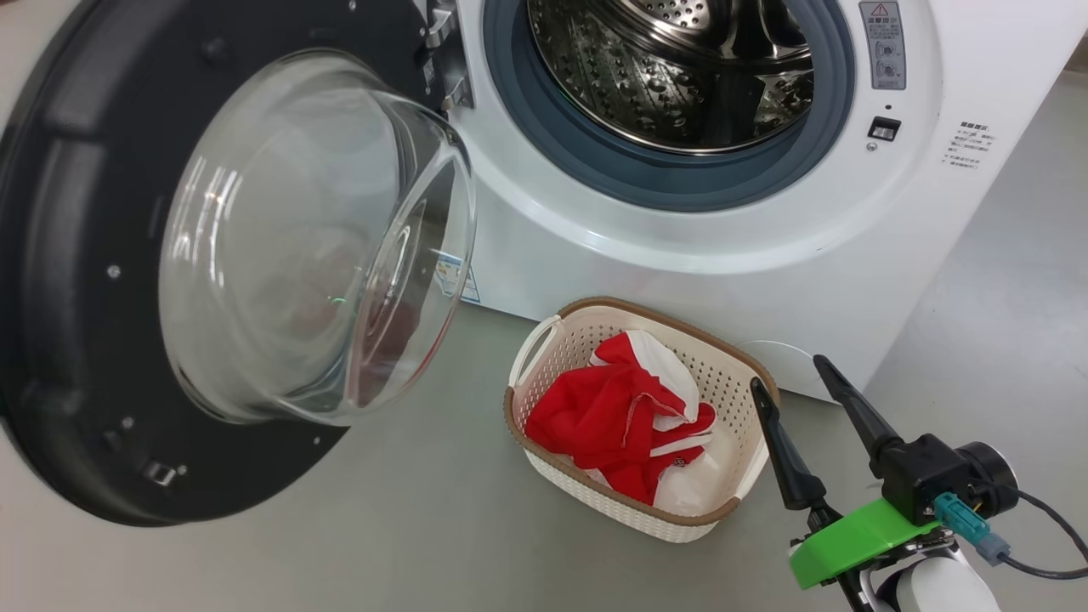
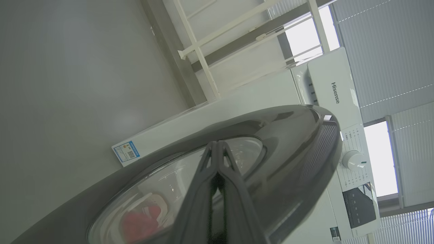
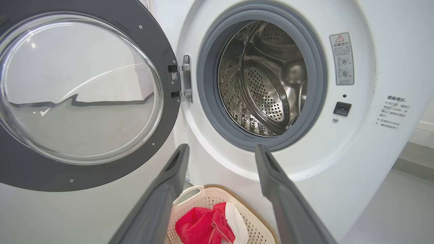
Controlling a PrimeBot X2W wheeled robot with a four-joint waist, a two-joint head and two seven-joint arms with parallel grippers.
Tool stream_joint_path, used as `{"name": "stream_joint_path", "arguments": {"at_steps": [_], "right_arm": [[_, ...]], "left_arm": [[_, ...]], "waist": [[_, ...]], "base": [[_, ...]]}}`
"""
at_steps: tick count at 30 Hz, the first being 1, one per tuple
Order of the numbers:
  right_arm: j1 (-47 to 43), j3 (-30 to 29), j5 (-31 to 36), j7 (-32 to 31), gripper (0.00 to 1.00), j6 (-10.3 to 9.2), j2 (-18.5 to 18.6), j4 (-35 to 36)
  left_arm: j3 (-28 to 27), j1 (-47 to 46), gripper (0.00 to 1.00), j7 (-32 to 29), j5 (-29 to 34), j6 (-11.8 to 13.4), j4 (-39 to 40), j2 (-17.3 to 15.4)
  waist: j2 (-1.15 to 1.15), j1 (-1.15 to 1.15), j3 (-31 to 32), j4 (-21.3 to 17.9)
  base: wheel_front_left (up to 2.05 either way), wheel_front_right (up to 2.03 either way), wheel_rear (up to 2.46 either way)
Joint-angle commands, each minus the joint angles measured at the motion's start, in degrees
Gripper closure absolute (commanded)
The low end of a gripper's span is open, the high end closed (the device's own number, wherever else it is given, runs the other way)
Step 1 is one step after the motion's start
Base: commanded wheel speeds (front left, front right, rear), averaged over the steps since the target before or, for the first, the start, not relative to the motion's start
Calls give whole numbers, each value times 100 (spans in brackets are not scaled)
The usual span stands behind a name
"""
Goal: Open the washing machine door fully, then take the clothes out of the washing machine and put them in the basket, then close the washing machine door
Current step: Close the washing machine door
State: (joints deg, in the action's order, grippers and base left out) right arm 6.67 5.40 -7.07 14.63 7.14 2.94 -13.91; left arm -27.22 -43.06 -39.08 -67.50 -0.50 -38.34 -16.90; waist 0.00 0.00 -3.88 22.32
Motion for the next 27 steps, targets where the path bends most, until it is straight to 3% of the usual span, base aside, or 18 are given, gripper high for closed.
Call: {"name": "stream_joint_path", "arguments": {"at_steps": [1,27], "right_arm": [[147,89,-31,37,0,35,-5,128],[234,107,-131,37,0,35,-6,71]], "left_arm": [[-51,129,100,-157,-98,38,302,-99],[70,1639,100,-789,-714,677,3348,1190]], "waist": [[0,0,-4,1],[0,0,-134,-197]], "base": [[0,0,0],[0,0,0]]}}
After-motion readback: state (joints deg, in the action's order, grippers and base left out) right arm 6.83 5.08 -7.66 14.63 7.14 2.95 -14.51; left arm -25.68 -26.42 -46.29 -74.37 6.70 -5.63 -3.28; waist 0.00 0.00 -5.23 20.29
